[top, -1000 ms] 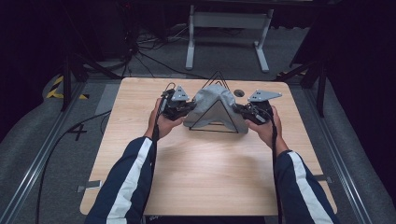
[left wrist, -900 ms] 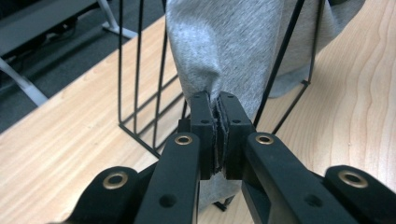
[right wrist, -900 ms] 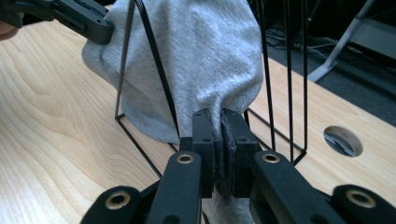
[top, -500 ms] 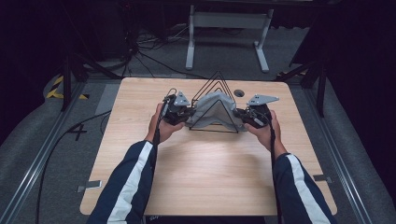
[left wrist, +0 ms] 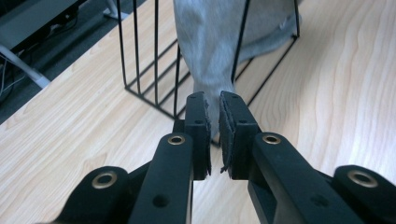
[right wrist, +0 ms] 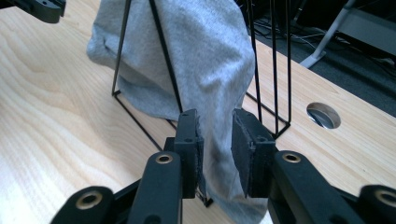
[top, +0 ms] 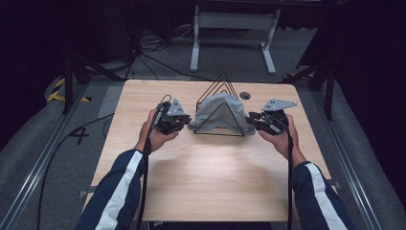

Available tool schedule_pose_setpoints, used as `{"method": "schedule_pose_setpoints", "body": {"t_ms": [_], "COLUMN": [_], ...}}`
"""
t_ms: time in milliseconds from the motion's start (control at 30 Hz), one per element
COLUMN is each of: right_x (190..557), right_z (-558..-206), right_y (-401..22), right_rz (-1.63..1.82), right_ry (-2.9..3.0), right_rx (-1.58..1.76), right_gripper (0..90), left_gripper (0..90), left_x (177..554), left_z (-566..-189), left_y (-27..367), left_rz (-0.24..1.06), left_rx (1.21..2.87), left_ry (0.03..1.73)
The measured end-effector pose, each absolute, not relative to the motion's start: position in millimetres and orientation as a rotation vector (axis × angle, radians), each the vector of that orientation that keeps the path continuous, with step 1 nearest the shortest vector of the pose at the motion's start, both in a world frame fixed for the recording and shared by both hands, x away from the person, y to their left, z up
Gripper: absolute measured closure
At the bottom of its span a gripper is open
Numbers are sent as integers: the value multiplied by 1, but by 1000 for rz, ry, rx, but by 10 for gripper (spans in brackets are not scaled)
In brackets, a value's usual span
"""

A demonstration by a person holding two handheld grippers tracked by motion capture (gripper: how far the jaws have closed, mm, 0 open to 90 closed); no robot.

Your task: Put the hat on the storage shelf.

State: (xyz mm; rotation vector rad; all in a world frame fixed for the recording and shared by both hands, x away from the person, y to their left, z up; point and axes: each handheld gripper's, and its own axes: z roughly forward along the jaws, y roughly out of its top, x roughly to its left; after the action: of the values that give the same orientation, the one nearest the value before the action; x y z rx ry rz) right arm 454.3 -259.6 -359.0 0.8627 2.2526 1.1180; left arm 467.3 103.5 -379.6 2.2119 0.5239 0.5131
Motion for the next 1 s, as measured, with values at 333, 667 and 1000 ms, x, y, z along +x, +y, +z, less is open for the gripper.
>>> {"method": "schedule_pose_setpoints", "body": {"t_ms": [333,667,1000], "right_x": [433,413,394], "right_z": [-363,-367,-380], "right_y": [-273,-288,-299], "right_rz": [1090,1055,990], "right_ry": [2277,2299,2329], "right_rx": [847,827,817], "right_gripper": [684,657,629], "left_gripper": [783,754,725], "left_x": [445,423,403], "left_z": [-382,-390,-402], "left_y": [127,152,172], "left_rz": [513,509,519], "left_rx": [2257,2295,2340], "left_ry": [500,494,513]}}
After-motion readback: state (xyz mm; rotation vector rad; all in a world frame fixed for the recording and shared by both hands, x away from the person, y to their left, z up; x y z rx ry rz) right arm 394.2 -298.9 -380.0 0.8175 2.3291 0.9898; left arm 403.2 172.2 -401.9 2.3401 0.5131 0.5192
